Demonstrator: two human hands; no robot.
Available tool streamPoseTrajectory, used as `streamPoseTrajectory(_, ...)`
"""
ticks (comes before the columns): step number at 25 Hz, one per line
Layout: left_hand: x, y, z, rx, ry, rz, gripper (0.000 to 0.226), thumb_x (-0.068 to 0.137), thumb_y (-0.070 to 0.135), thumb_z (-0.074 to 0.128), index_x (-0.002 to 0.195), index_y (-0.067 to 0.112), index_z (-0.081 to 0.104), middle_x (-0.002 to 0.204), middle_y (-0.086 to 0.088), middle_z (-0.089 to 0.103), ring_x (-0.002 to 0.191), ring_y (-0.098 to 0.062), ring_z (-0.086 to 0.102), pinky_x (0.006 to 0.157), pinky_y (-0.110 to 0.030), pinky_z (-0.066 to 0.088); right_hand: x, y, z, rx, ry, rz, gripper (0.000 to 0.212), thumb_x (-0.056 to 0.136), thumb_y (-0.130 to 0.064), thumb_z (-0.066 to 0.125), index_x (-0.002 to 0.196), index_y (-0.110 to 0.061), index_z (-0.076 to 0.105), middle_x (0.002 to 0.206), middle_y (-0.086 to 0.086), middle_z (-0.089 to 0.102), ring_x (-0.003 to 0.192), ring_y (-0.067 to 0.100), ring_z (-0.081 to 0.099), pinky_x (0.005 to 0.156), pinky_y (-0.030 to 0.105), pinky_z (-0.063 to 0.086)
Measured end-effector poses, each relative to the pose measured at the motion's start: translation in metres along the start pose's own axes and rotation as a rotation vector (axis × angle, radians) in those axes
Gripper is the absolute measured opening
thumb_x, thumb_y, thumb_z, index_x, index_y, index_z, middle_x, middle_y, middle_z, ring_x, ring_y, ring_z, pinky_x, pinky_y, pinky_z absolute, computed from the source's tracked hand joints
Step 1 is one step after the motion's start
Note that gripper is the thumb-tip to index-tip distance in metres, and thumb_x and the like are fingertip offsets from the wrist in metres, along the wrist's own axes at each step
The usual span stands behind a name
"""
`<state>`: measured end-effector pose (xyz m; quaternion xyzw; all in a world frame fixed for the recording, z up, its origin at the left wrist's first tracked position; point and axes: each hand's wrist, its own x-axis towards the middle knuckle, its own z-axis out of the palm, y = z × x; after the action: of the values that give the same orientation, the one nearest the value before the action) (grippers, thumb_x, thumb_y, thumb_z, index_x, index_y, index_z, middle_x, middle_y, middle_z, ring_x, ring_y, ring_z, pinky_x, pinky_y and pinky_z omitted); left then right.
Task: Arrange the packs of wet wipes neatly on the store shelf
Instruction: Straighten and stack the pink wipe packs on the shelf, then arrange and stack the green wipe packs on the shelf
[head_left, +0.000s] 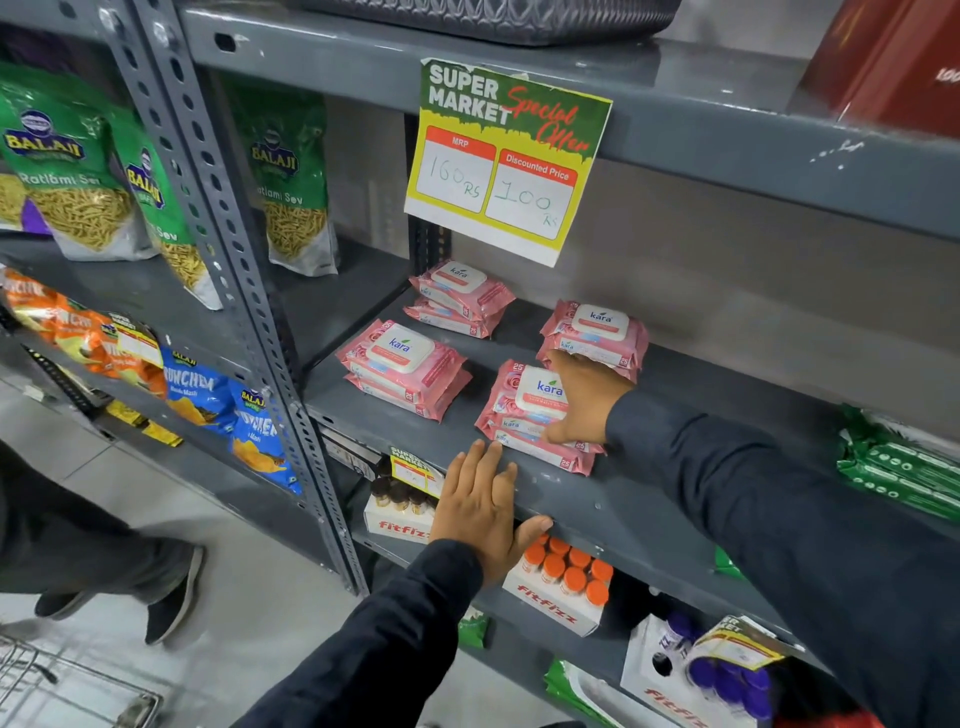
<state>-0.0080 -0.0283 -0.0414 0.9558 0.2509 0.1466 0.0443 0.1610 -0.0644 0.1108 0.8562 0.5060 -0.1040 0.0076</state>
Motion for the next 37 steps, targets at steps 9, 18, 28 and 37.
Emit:
streamPoseTrajectory(9, -0.001, 0.002, -0.005, 0.003, -0.038, -0.017, 0.079, 0.087, 0.07, 0.03, 0.124, 0.005, 0.055, 0.139, -0.02, 0.047, 0.133, -0.037, 0.037, 0.109, -0.053, 0.029, 0.003, 0.001, 0.006, 0.074, -0.063, 0.049, 0.115, 0.06, -0.058, 0.08, 0.148, -0.017, 0.018, 0.145, 0.008, 0.041, 0.129, 0.029, 0.045, 0.105, 0.041, 0.042)
streamPoseTrajectory(18, -0.002, 0.0, 0.001, -0.025, -0.009, 0.012, 0.08, 0.087, 0.069, 0.029, 0.123, 0.003, 0.053, 0.138, -0.022, 0.047, 0.132, -0.039, 0.036, 0.111, -0.05, 0.02, -0.067, 0.122, -0.038, 0.447, 0.011, 0.278, 0.09, 0.073, -0.033, 0.081, 0.147, -0.016, 0.033, 0.146, 0.012, 0.047, 0.134, 0.026, 0.045, 0.112, 0.035, 0.034)
streamPoseTrajectory(28, -0.003, 0.004, 0.005, -0.082, 0.073, -0.008, 0.083, 0.087, 0.069, 0.023, 0.121, -0.001, 0.051, 0.14, -0.024, 0.042, 0.133, -0.04, 0.033, 0.11, -0.053, 0.02, -0.182, 0.192, 0.012, 0.247, -0.088, 0.612, 0.097, 0.069, -0.059, 0.075, 0.147, -0.02, 0.034, 0.154, 0.008, 0.034, 0.139, 0.027, 0.036, 0.111, 0.034, 0.035)
streamPoseTrajectory(37, -0.024, 0.072, 0.001, -0.176, 0.06, 0.274, 0.067, 0.088, 0.054, 0.042, 0.128, 0.001, 0.048, 0.143, -0.02, 0.041, 0.137, -0.038, 0.026, 0.111, -0.054, 0.021, -0.25, 0.253, 0.029, 0.262, 0.053, 0.653, 0.069, 0.082, -0.019, 0.073, 0.143, -0.021, 0.041, 0.148, 0.008, 0.043, 0.128, 0.028, 0.049, 0.103, 0.035, 0.042)
